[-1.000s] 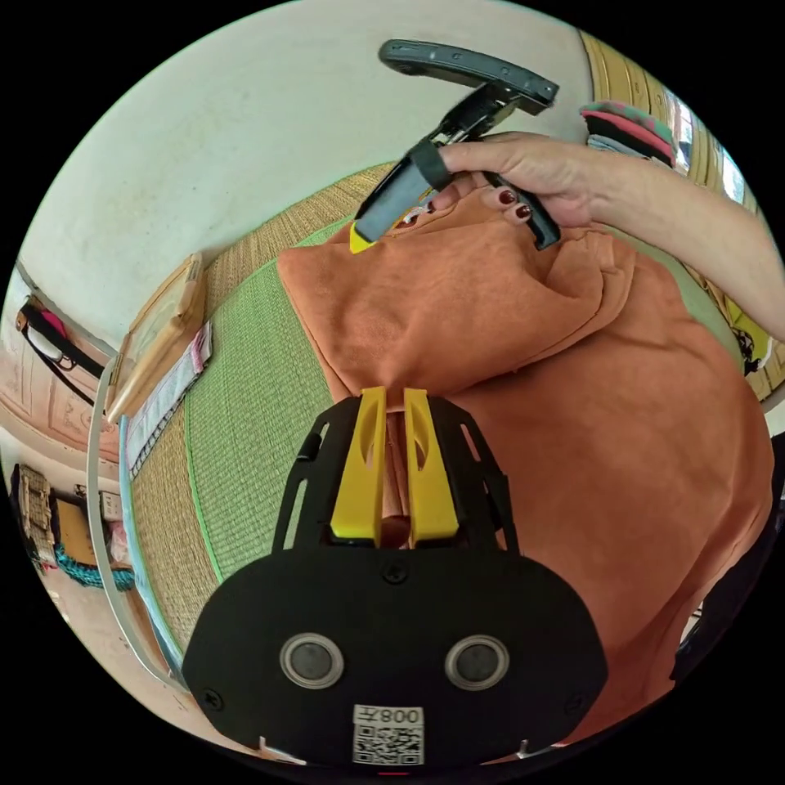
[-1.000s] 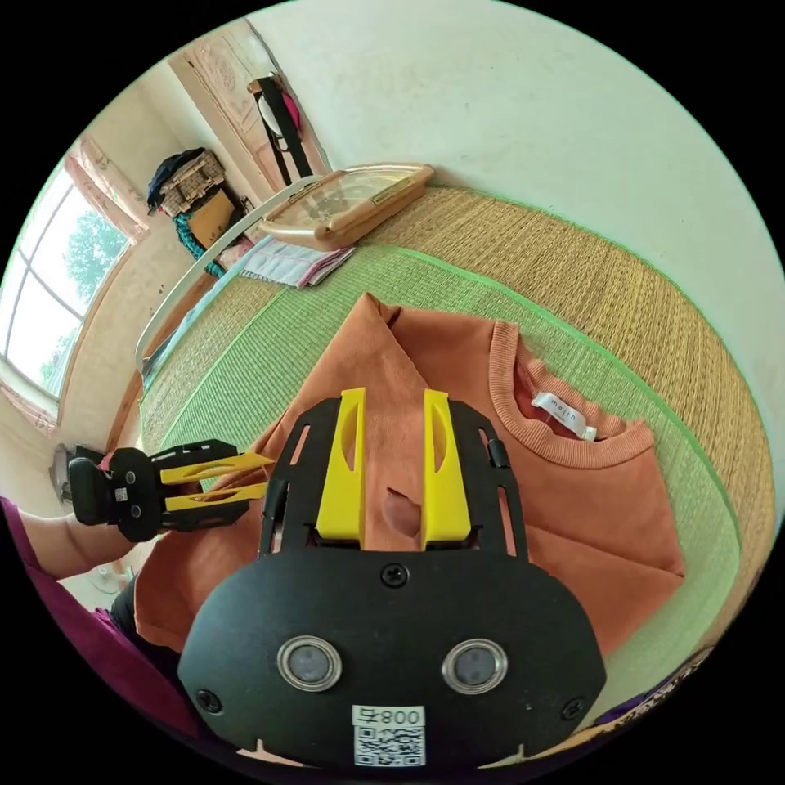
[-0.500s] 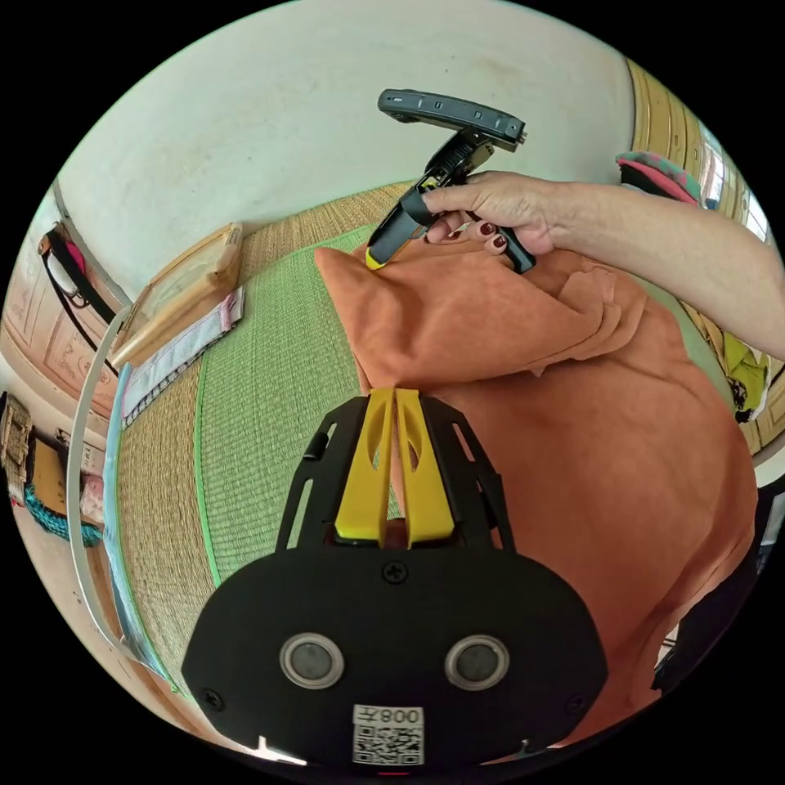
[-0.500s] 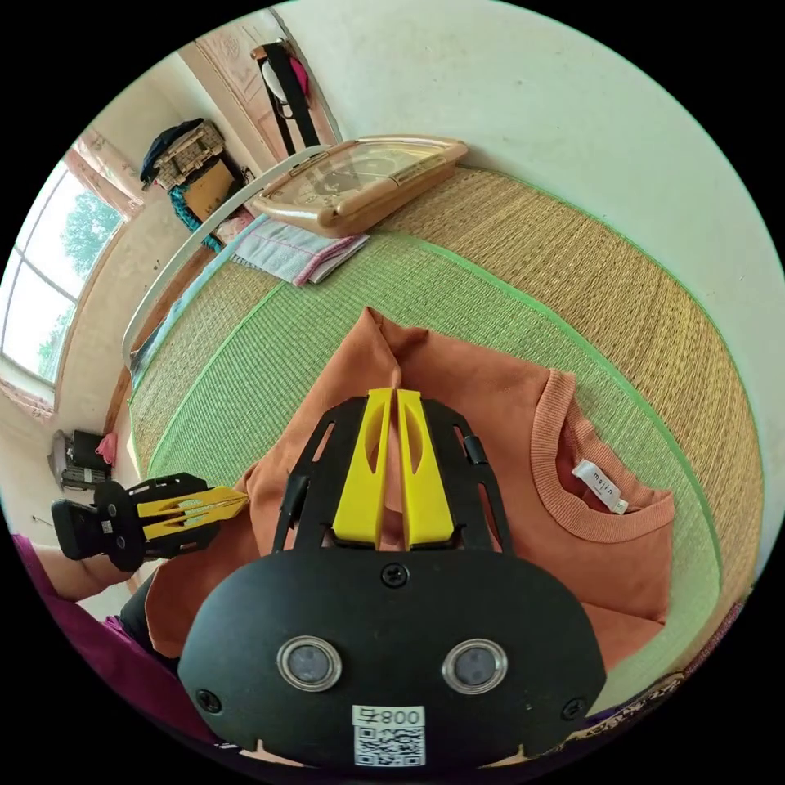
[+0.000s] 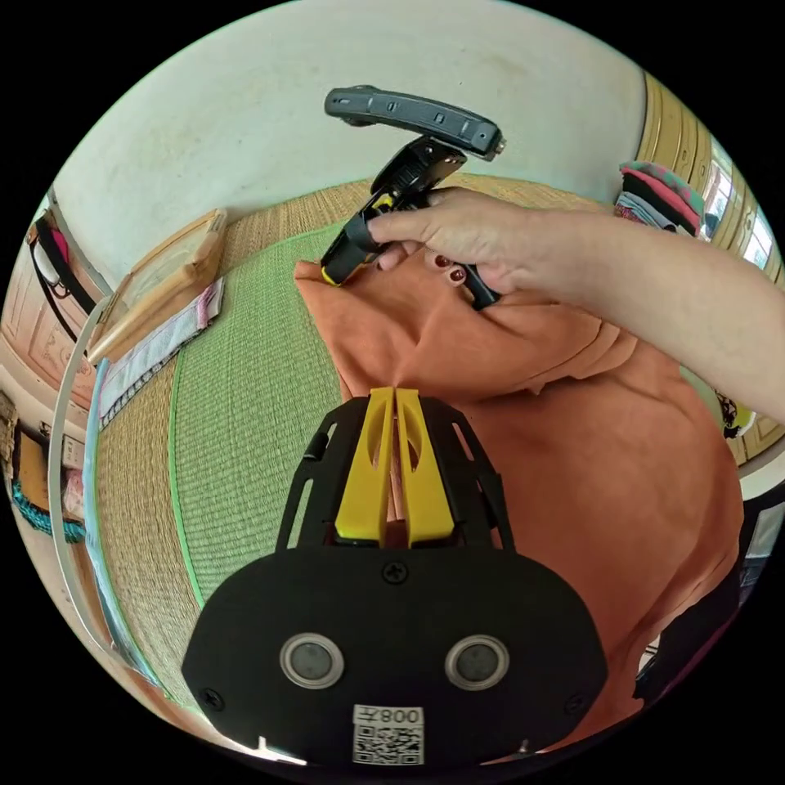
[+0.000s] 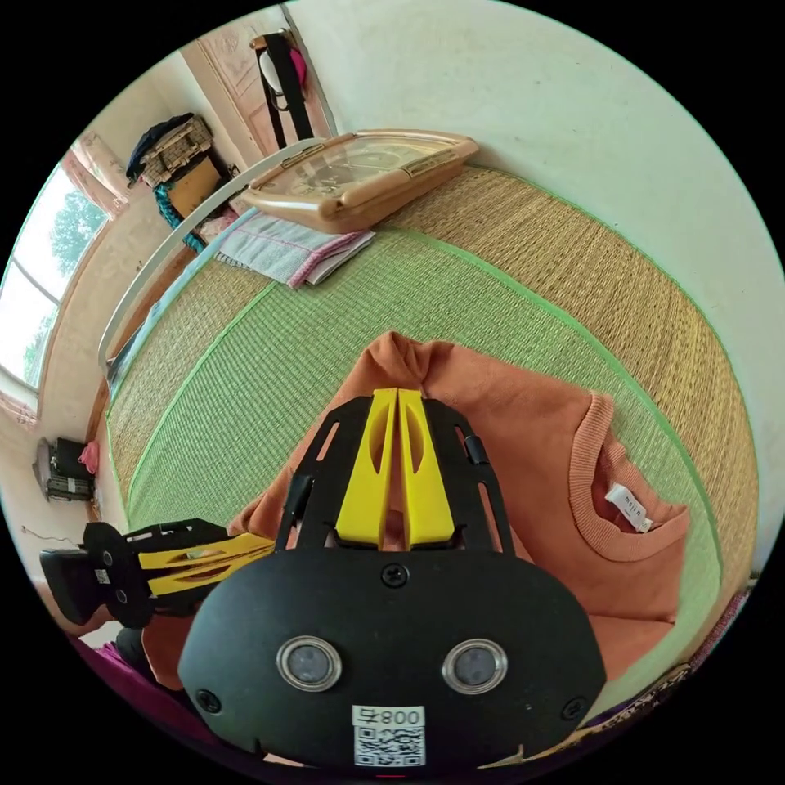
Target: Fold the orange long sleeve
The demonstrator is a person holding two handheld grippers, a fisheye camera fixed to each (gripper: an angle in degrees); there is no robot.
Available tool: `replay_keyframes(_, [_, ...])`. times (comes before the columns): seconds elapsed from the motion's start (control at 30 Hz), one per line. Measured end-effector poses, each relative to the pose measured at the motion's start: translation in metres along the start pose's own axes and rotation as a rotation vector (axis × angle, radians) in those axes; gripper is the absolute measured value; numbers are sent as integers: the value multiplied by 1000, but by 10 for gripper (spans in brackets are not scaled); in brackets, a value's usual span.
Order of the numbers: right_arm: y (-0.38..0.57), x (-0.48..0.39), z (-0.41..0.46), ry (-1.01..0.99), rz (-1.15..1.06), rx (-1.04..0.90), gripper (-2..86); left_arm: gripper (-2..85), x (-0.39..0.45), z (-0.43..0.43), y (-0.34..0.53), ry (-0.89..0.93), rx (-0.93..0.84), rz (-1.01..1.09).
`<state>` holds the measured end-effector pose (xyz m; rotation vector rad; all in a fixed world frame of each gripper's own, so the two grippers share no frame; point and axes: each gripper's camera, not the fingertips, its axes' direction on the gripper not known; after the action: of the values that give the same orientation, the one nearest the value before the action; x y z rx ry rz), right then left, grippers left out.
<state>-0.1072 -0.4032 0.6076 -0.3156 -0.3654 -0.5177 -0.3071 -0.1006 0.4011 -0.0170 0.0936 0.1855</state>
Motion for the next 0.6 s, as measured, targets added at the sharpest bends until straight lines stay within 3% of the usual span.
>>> replay_keyframes(0.07, [1,3,-3,-17,3,-18,2,1,-4,-6,3,34,23,-3])
replay_keyframes(0.17, [24,9,-31,-37,18,47,2,1,-10,22,9,43,-105,17])
replay_keyframes(0.37, [166,41,-119,-38,131,186,2,1,-33,-1,21,79,6,-38])
replay_keyframes(0.53, [261,88,-84,-47,326,11,2,1,-43,22,23,81,-89,-30])
replay_keyframes(0.6, [270,95,-94,-90,355,57,2,2,-50,10,21,70,-96,-30])
